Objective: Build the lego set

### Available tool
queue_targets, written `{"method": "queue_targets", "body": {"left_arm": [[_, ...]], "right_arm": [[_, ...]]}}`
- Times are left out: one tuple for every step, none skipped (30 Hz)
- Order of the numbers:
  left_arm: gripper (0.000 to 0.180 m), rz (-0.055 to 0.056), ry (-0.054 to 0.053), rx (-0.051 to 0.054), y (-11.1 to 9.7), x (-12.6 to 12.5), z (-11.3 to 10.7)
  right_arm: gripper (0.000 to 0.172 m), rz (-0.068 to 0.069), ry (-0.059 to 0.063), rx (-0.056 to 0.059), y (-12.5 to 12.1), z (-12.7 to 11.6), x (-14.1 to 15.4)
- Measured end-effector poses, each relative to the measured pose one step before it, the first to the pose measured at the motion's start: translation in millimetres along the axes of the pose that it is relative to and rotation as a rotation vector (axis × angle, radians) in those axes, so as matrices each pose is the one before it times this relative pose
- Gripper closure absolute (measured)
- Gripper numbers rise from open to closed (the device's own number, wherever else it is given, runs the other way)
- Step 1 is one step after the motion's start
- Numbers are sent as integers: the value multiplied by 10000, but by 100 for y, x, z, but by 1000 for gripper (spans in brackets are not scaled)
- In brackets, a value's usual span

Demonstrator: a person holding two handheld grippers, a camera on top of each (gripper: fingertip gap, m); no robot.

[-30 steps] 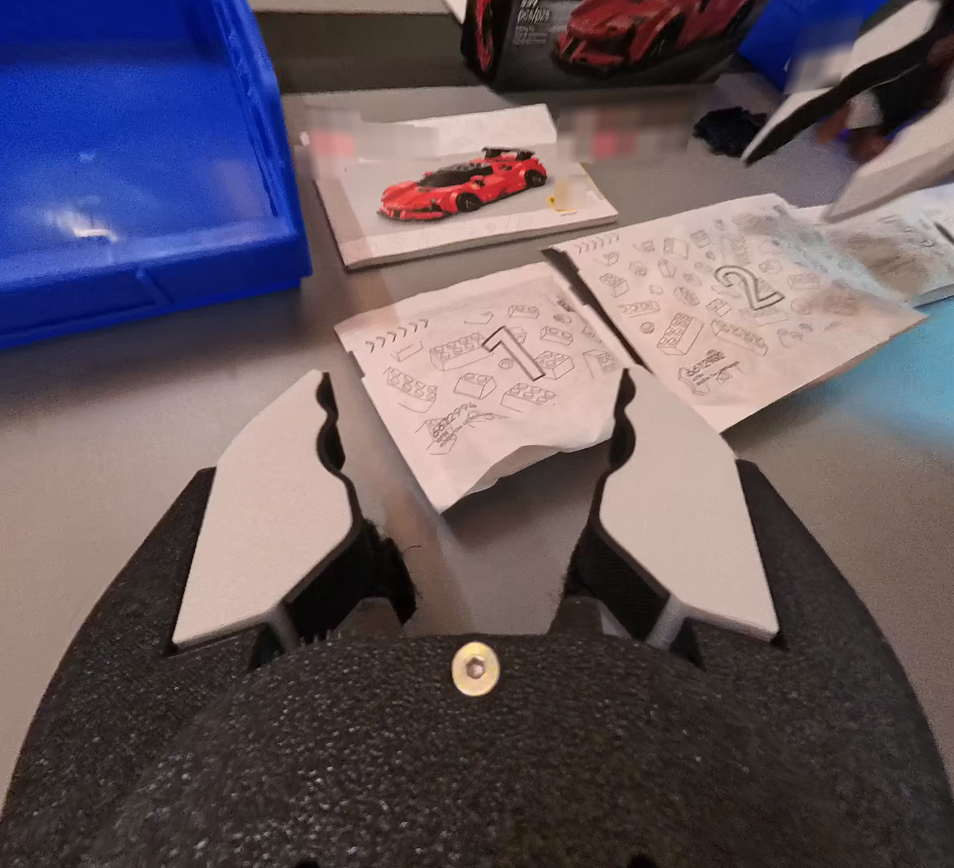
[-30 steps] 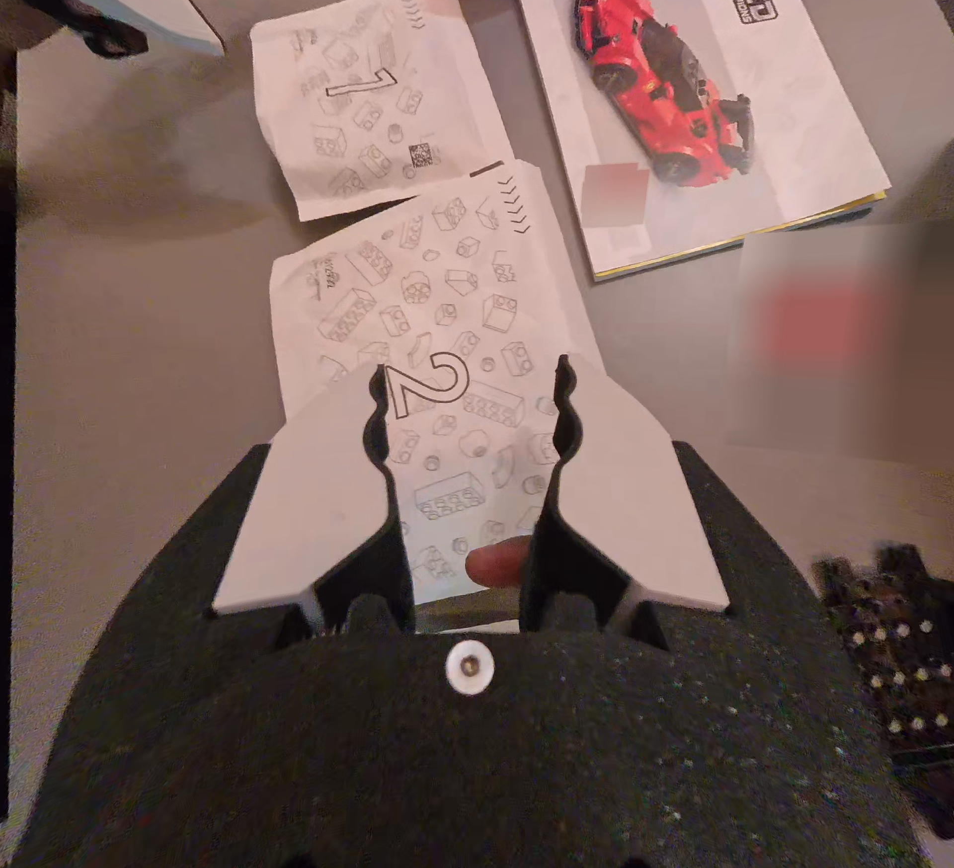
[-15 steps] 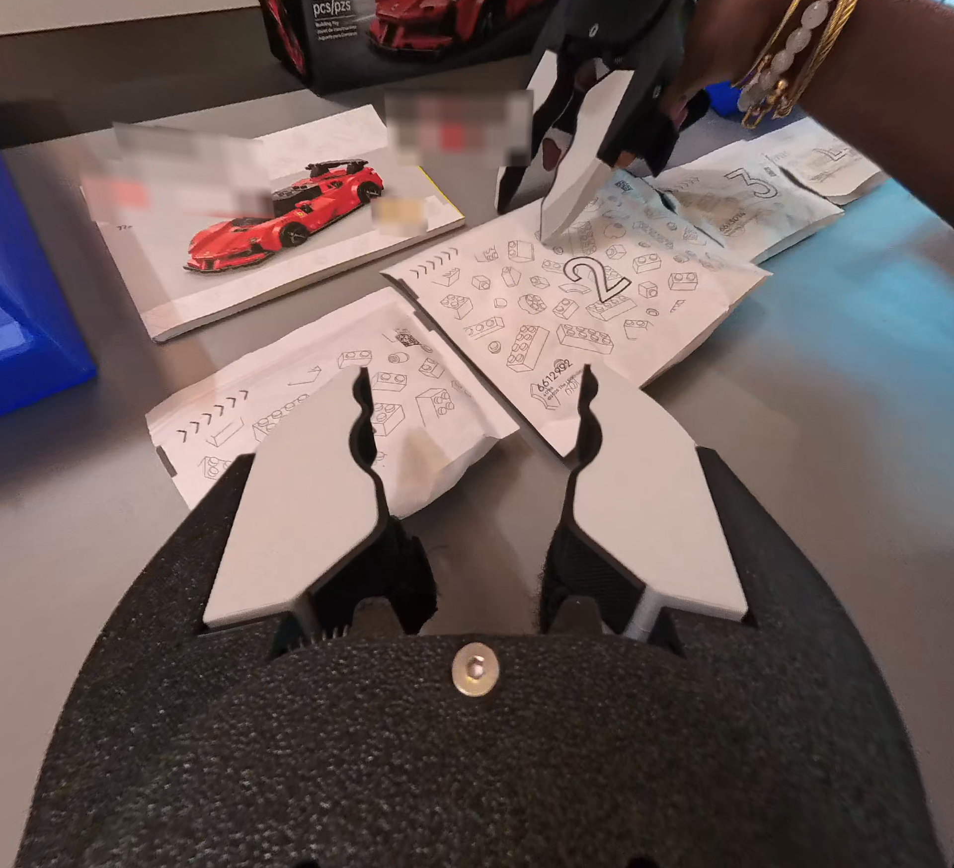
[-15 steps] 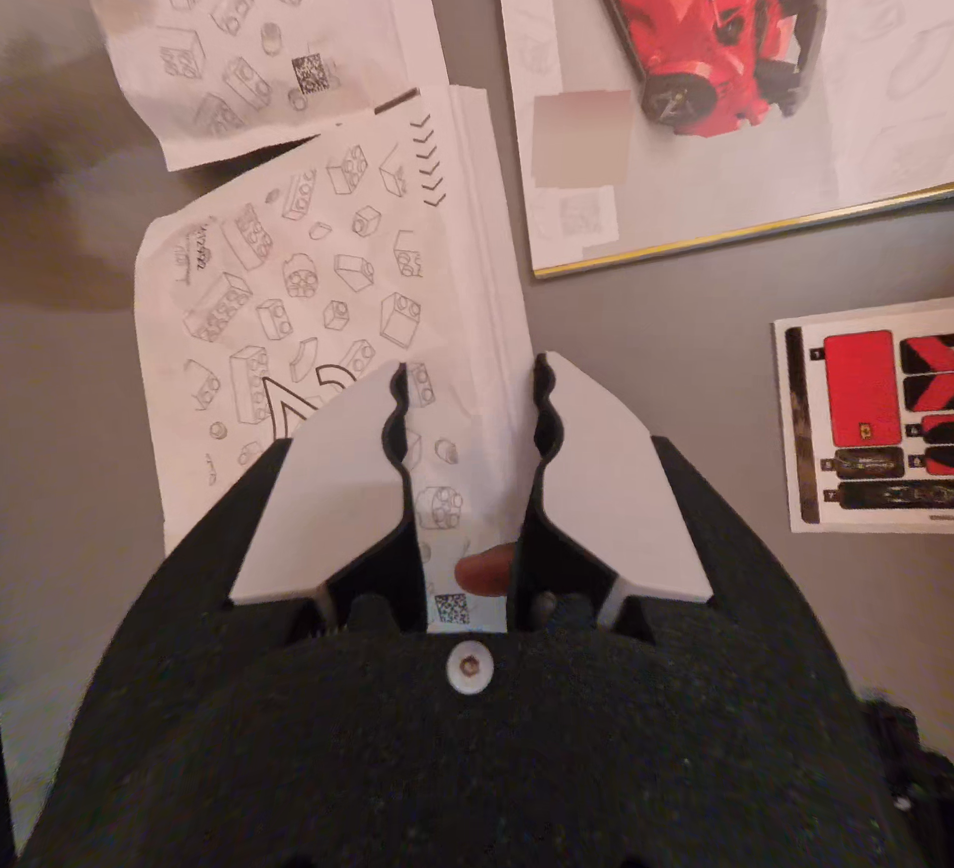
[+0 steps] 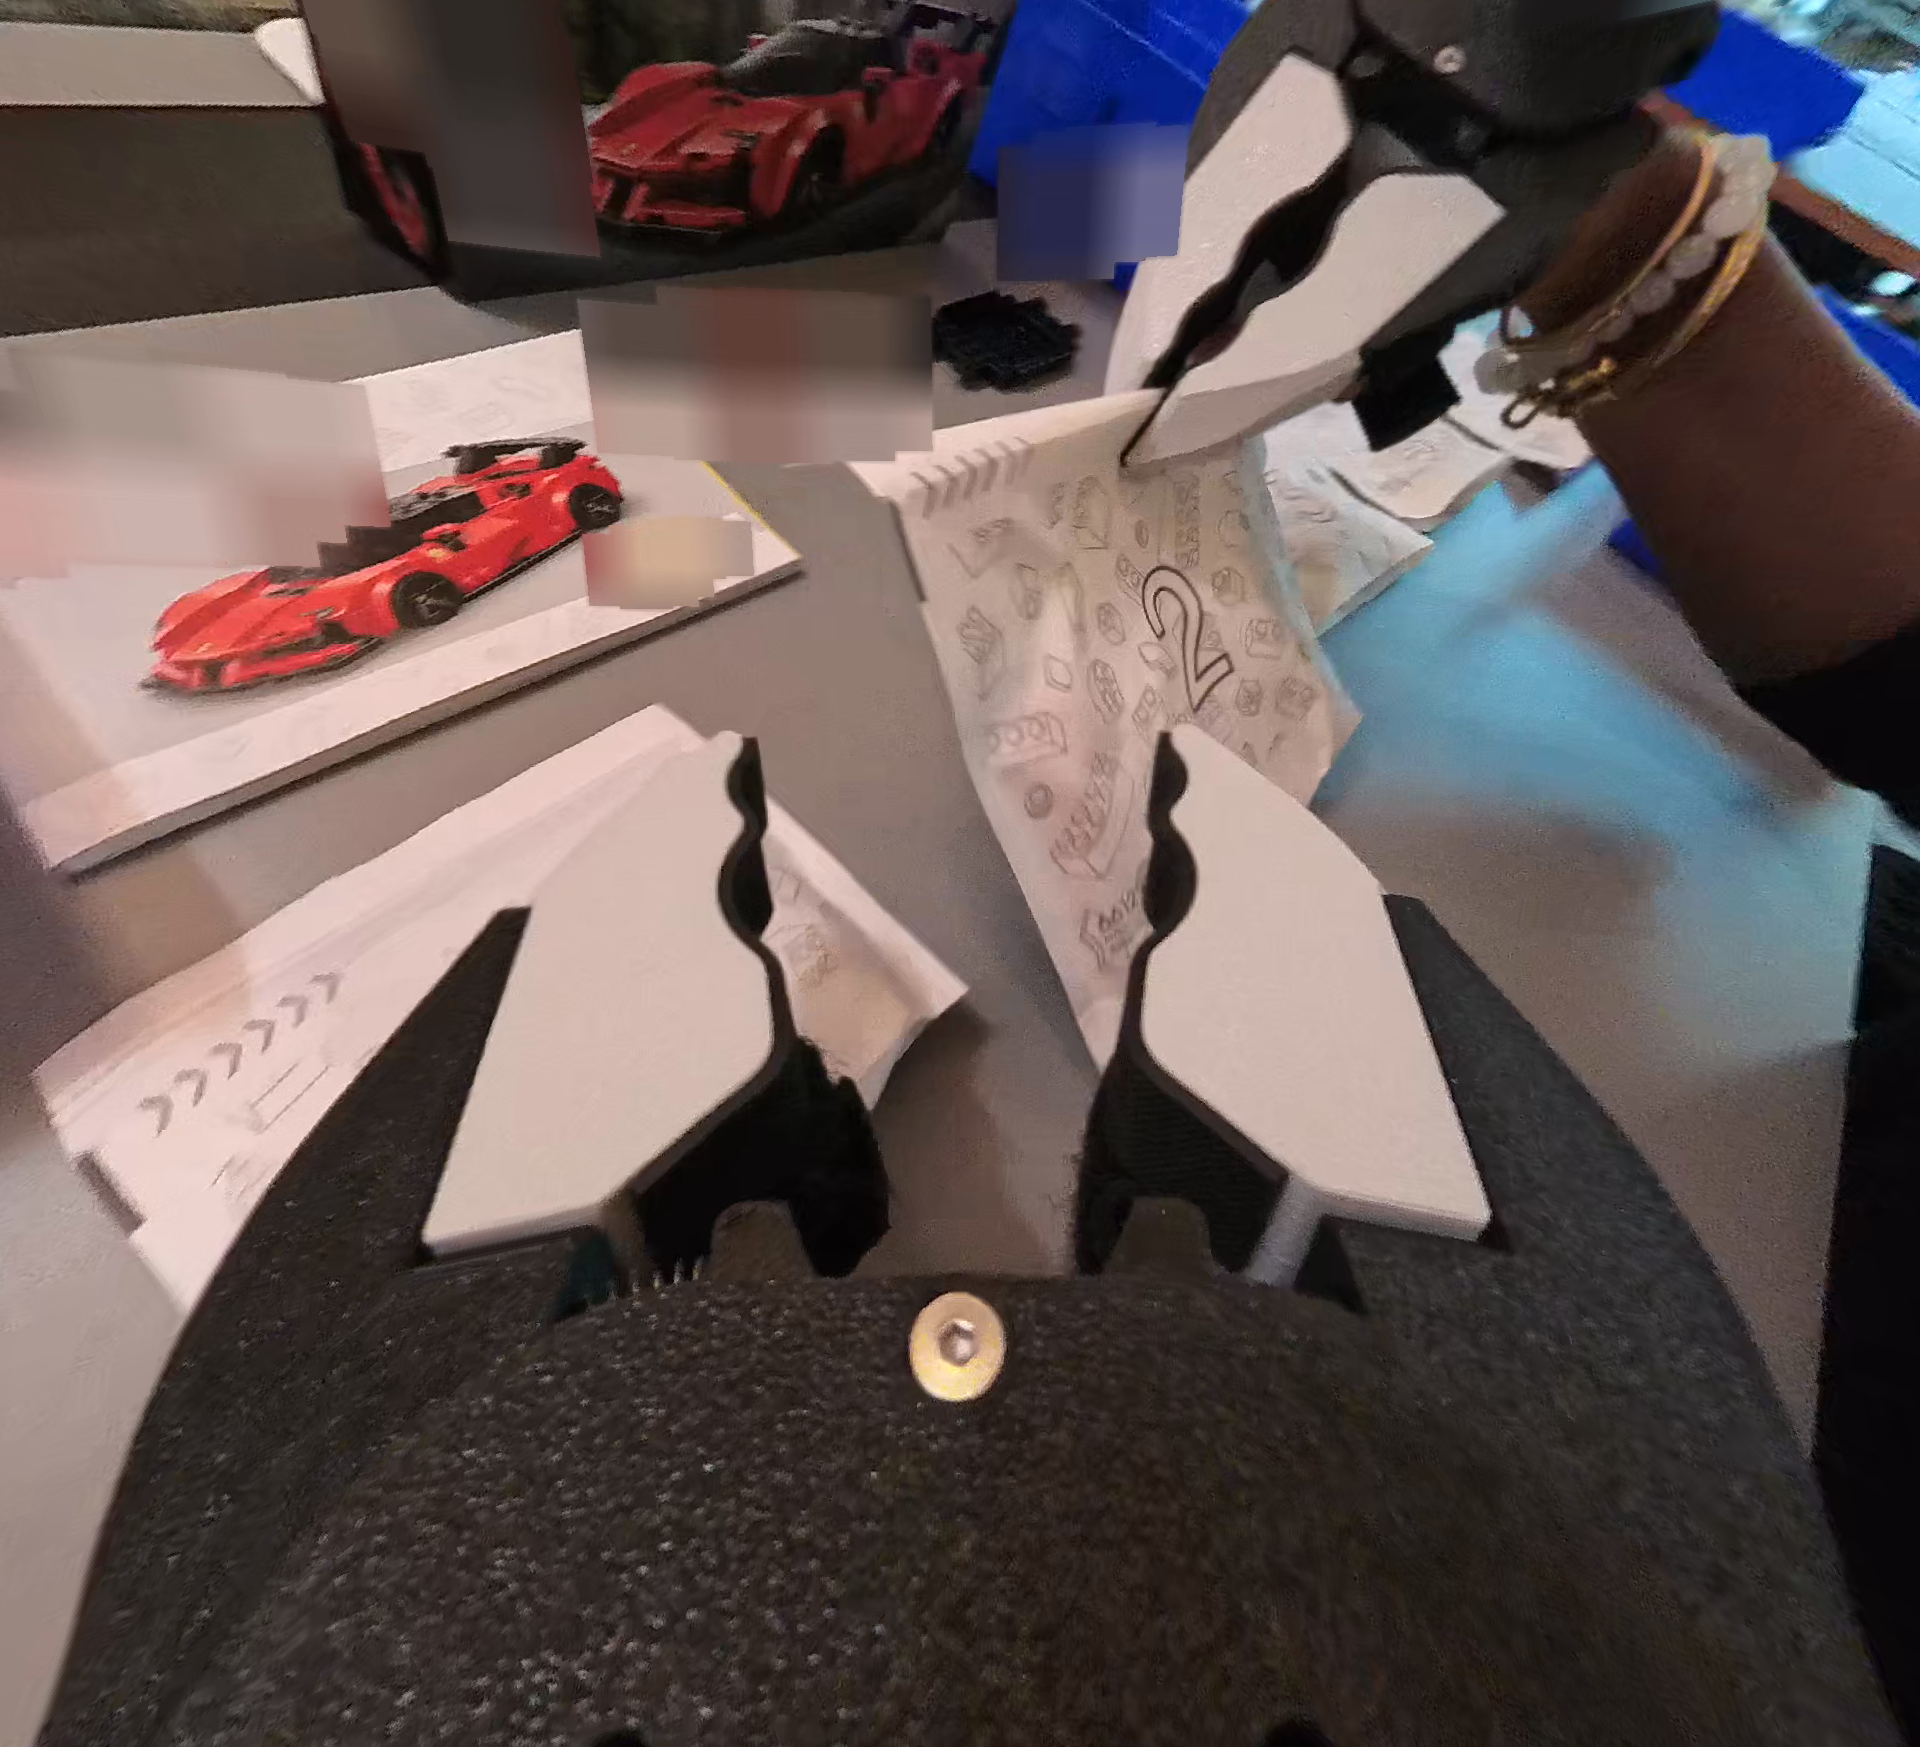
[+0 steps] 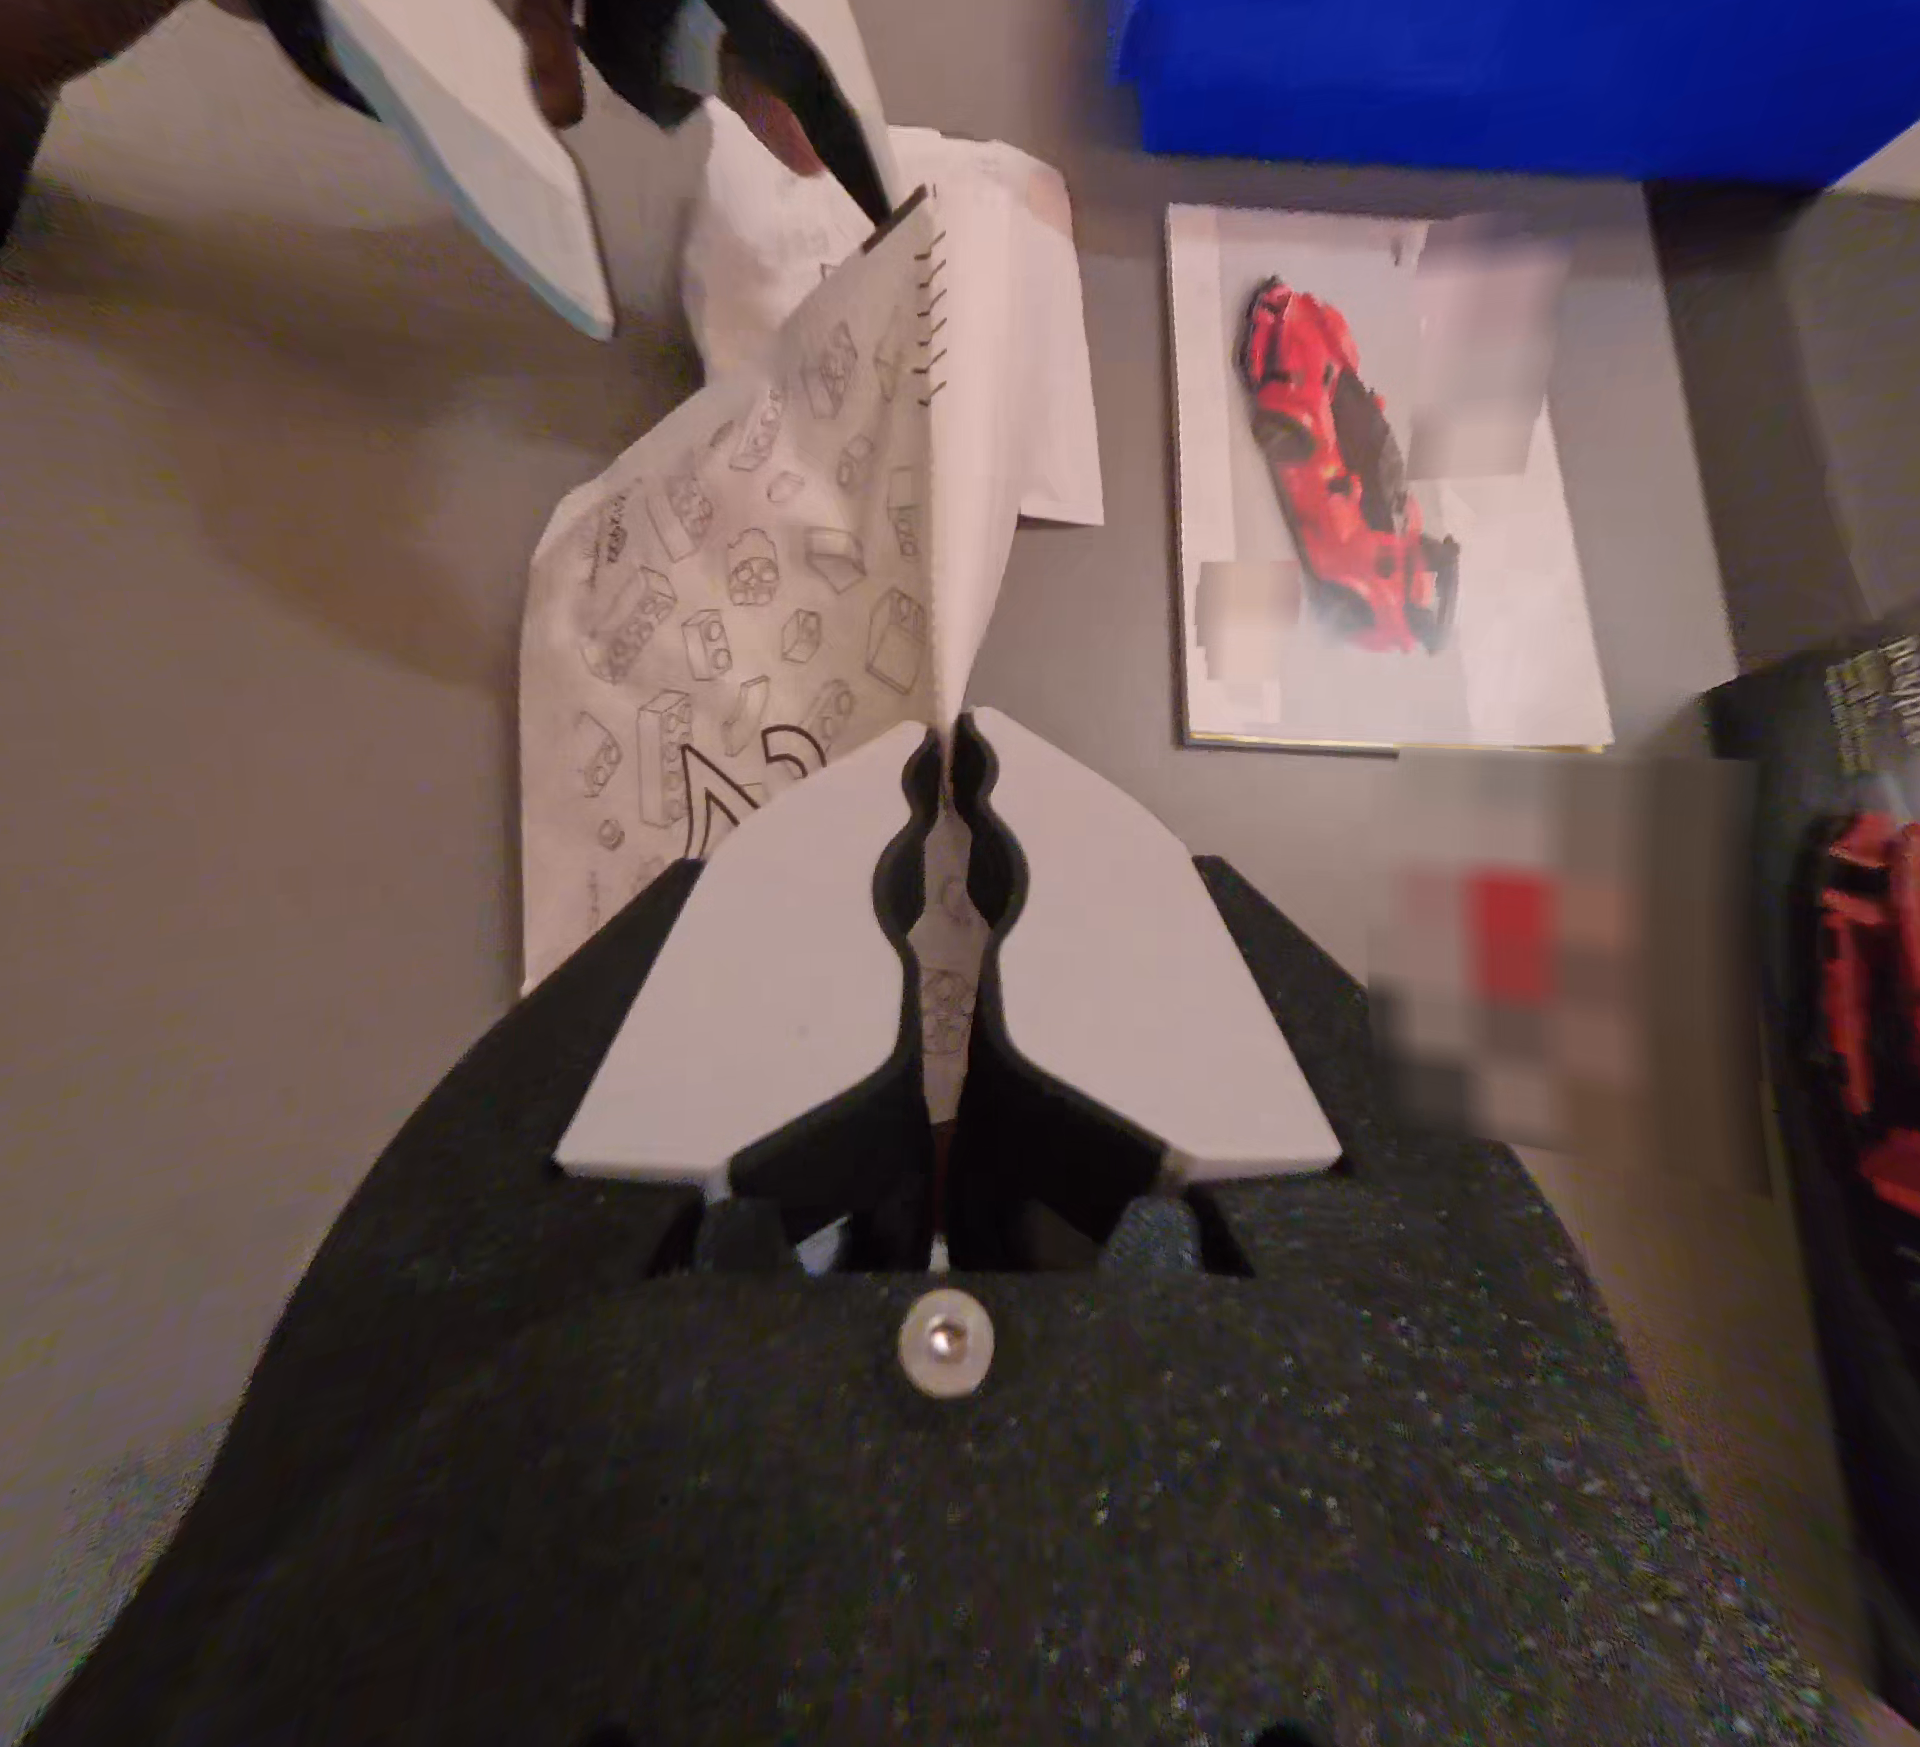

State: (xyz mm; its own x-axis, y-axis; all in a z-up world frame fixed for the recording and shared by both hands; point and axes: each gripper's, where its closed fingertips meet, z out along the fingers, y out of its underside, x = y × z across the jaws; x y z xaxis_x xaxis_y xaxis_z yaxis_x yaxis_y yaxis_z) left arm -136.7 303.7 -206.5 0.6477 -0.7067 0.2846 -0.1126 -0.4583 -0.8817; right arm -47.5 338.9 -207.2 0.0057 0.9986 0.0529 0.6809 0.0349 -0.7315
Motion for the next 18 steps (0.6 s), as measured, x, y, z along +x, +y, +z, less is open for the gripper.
{"method": "queue_targets", "body": {"left_arm": [[112, -137, 316, 65, -216, 278, 350], [115, -139, 487, 93, -262, 522, 367], [115, -121, 623, 213, -405, 732, 329], [117, -154, 424, 290, -424, 454, 282], [122, -113, 228, 177, -214, 167, 277], [129, -6, 266, 43, 2, 291, 264], [141, 71, 392, 192, -198, 586, 152], [158, 149, 418, 357, -422, 764, 43], [171, 236, 250, 365, -445, 644, 4], [179, 368, 70, 226, -294, 473, -6], [180, 539, -19, -31, 54, 366, 52], [180, 527, -27, -80, 51, 359, 39], [180, 454, 44, -119, 31, 417, 32], [180, 347, 1, -61, -88, 300, 9], [180, 255, 57, -79, -106, 310, 32], [180, 237, 165, -118, -96, 430, 65], [180, 261, 126, -132, -82, 367, 98], [180, 292, 150, -173, -65, 413, 136]], "right_arm": [[169, -494, 299, 124, -556, -557, -685], [169, -444, 289, 101, -539, -501, -636], [169, -306, 267, 50, -456, -438, -536], [169, -170, 226, 23, -395, -382, -437], [169, -117, 172, 87, -426, -325, -412], [169, -95, 113, 128, -437, -284, -405], [168, -61, 156, 17, -197, -227, -236], [168, -57, 249, -102, 79, -203, -18], [168, -48, 174, -118, 195, -191, -20], [167, 22, 69, -87, 232, -178, -73], [167, 44, 3, 27, 5, -230, -79], [160, 10, -20, 6, -57, -279, -37], [152, 24, -101, 64, -233, -336, -65], [145, 80, -270, 201, -521, -384, -233], [137, 139, -319, 292, -749, -362, -223], [130, 137, -299, 330, -868, -295, -153], [132, 96, -317, 264, -832, -171, -122], [140, 1, -436, 77, -627, -19, -244]]}}
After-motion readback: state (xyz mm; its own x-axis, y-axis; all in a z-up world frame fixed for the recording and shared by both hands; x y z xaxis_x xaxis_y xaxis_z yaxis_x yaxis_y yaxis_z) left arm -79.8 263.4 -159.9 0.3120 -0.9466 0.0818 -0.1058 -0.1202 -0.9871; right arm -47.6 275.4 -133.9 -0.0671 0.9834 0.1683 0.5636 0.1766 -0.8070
